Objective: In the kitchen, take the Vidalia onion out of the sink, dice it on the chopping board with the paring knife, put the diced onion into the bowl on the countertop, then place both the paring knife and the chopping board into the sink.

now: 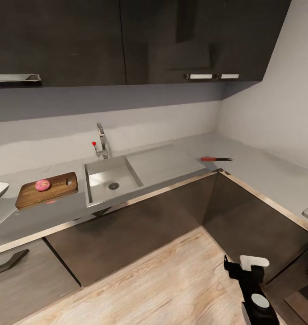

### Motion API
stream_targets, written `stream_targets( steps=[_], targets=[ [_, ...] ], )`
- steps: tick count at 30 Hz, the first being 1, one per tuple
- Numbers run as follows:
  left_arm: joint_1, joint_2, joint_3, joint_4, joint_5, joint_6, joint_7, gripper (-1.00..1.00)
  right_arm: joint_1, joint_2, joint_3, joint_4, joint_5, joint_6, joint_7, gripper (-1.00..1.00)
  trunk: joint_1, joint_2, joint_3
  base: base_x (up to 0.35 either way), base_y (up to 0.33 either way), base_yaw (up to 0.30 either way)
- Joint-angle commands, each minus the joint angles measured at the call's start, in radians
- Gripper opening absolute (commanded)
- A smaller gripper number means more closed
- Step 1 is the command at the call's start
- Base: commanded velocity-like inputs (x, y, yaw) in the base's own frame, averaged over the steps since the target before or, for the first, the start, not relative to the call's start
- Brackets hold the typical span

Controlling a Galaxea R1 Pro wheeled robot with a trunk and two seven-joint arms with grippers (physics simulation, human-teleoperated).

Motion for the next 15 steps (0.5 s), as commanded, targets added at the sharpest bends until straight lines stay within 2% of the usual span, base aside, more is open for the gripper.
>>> stream_targets(
  steps=[1,3,4,6,7,9,11,12,13,15],
  targets=[
    [-0.001,0.000,-0.009,0.003,0.004,0.003,0.001,1.00,-0.007,0.002,0.012,-0.025,0.010,0.034,-0.014,1.00,0.000,-0.001,-0.001,0.000,0.000,0.000],
    [0.000,0.004,-0.009,0.003,0.004,0.023,0.000,1.00,-0.048,0.004,0.062,-0.087,0.011,0.115,-0.076,1.00,0.000,-0.001,-0.001,0.000,0.000,0.000],
    [0.001,0.004,-0.009,0.003,0.004,0.025,0.000,1.00,-0.063,0.005,0.074,-0.096,0.011,0.133,-0.091,1.00,0.000,-0.001,-0.001,0.000,0.000,0.000],
    [0.001,0.005,-0.009,0.003,0.004,0.033,-0.001,1.00,-0.154,0.006,0.126,-0.121,0.011,0.228,-0.143,1.00,0.000,-0.001,-0.001,0.000,0.000,0.000],
    [0.001,0.005,-0.009,0.003,0.004,0.036,0.000,1.00,-0.264,0.010,0.155,-0.129,0.009,0.340,-0.162,1.00,0.000,-0.001,-0.001,0.000,0.000,0.000],
    [0.001,0.005,-0.009,0.003,0.004,0.037,0.000,1.00,-0.360,0.027,0.166,-0.130,0.008,0.428,-0.166,1.00,0.000,-0.001,-0.001,0.000,0.000,0.000],
    [0.001,0.005,-0.009,0.003,0.004,0.038,0.000,1.00,-0.453,0.054,0.172,-0.130,0.008,0.502,-0.168,1.00,0.000,-0.001,-0.001,0.000,0.000,0.000],
    [0.001,0.005,-0.009,0.003,0.004,0.038,0.000,1.00,-0.477,0.061,0.173,-0.129,0.008,0.518,-0.169,1.00,0.000,-0.001,-0.001,0.000,0.000,0.000],
    [0.002,0.005,-0.009,0.003,0.004,0.038,0.001,1.00,-0.552,0.079,0.175,-0.126,0.008,0.562,-0.170,1.00,0.000,-0.001,-0.001,0.000,0.000,0.000],
    [0.002,0.005,-0.009,0.003,0.004,0.038,0.001,1.00,-0.641,0.091,0.177,-0.119,0.008,0.608,-0.170,1.00,0.000,-0.001,-0.001,0.000,0.000,0.000]
  ],
)
